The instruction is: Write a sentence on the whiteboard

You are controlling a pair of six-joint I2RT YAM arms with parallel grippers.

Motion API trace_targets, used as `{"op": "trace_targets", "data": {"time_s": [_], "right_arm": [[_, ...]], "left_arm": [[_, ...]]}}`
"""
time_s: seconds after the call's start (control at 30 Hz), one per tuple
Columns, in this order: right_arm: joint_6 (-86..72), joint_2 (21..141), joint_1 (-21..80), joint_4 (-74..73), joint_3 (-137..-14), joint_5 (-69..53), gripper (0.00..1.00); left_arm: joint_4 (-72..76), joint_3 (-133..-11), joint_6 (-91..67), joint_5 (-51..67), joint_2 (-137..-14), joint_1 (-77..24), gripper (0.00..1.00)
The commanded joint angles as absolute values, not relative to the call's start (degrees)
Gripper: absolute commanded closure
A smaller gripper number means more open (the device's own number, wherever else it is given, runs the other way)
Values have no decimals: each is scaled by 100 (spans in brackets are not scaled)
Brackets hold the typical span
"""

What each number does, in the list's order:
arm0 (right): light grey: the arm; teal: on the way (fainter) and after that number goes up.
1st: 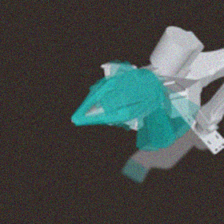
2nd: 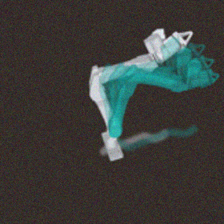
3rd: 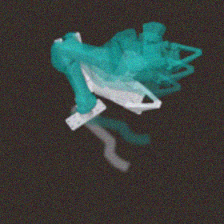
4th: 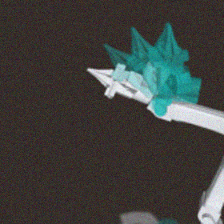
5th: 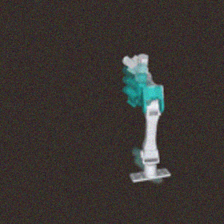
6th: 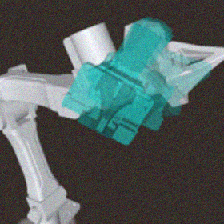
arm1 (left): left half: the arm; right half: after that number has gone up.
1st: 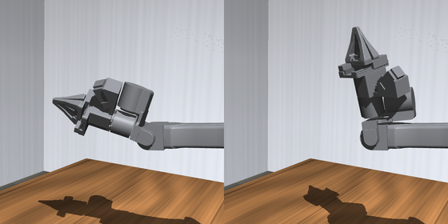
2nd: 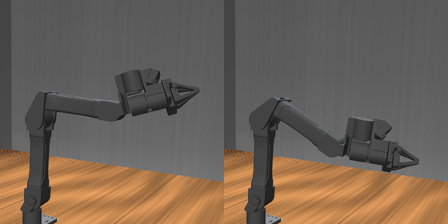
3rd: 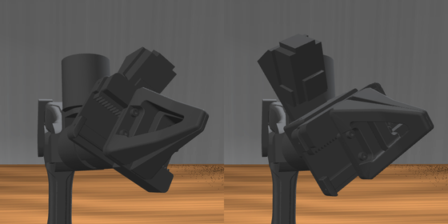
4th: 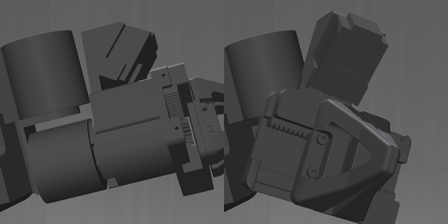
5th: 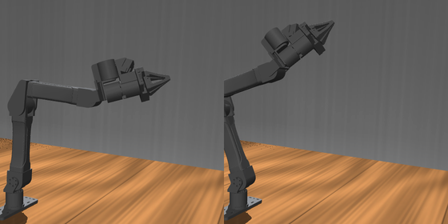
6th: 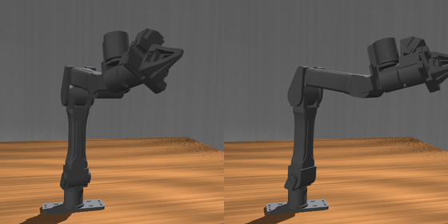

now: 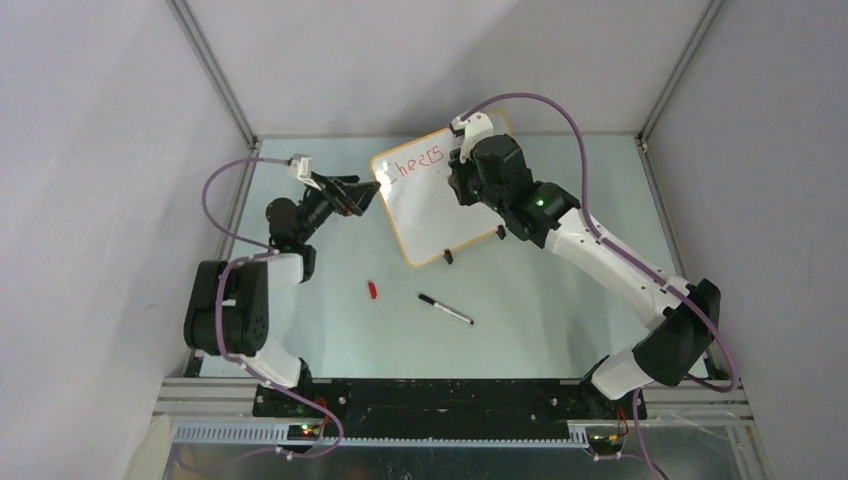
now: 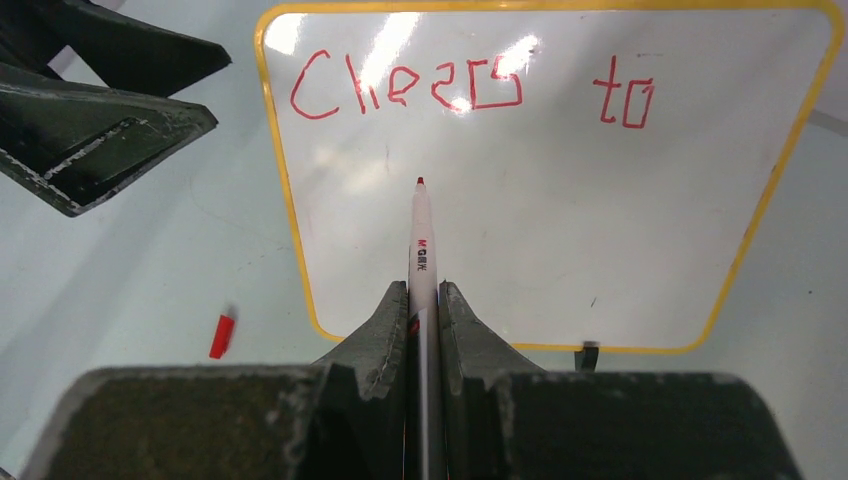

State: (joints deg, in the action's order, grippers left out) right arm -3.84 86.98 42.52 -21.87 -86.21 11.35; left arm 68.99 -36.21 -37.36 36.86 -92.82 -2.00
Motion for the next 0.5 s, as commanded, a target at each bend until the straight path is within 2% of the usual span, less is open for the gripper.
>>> {"op": "trace_targets", "data": {"time_s": [0.0, 0.2, 0.3, 0.37, 0.47], "right_arm": [[-352, 8310, 4259, -1854, -8538, 1273, 100], [-382, 8204, 4253, -1769, -8451, 1296, 100], [-412, 8206, 4246, -1717, -8430, 1242, 100], [-429, 8216, 4251, -1688, -8429, 1190, 100], [-440, 8214, 4258, -1680, -8429, 1172, 100]], "left_arm": [[5857, -3586, -2942, 3006, -8465, -167, 1], [4494, -3642, -2169, 1733, -7546, -160, 1], [4495, -3639, -2648, 282, -7459, -54, 1], [4372, -3611, -2934, -277, -7421, 173, 1], [4770, -3415, -2876, 327, -7395, 433, 1]]}}
